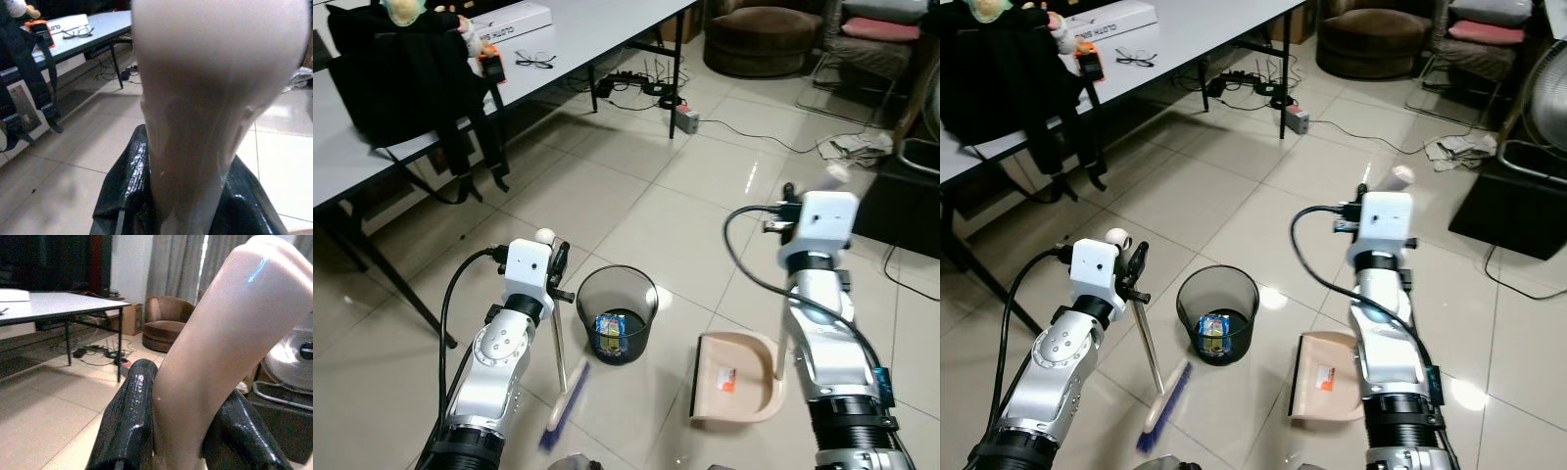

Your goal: Sweep floor

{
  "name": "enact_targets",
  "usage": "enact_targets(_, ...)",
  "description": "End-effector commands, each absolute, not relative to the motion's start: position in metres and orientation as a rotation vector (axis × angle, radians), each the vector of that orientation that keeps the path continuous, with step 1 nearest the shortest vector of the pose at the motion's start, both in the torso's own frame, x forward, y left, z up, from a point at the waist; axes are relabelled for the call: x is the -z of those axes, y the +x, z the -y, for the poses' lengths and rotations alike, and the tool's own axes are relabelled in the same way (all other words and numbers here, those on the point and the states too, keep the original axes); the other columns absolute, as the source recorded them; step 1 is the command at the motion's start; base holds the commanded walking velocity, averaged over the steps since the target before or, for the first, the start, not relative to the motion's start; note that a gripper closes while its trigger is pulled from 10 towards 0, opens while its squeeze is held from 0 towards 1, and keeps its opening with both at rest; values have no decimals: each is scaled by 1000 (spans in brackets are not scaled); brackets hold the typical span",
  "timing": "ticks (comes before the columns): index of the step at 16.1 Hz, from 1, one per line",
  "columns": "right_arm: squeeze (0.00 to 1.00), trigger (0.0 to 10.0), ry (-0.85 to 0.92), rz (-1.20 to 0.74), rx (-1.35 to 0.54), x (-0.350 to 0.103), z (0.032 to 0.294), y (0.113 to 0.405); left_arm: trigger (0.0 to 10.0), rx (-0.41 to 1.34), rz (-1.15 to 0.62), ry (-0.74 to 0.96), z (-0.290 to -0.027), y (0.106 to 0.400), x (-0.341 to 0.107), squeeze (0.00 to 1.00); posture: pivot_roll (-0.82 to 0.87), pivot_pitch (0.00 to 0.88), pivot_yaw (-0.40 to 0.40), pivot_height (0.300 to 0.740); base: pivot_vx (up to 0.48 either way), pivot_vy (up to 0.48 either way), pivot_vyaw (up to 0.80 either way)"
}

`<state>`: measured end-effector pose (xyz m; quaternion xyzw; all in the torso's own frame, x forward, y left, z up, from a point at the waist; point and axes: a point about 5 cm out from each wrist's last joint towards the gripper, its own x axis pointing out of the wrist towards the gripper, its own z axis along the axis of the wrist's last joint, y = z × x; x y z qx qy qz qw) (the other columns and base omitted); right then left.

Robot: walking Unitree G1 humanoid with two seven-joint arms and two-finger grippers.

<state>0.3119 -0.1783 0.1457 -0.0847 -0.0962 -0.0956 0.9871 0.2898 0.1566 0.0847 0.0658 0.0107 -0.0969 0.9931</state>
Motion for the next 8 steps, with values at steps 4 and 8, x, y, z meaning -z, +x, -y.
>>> enact_targets(4,0,10000,-110,188,150,-142,173,308,10000,199,3,159,-159,292,-93,0,-62,4,48,740,0,0,0)
enact_targets(8,0,10000,-86,173,143,-139,172,307,10000,204,2,162,-157,291,-93,0,-61,8,48,740,0,0,0)
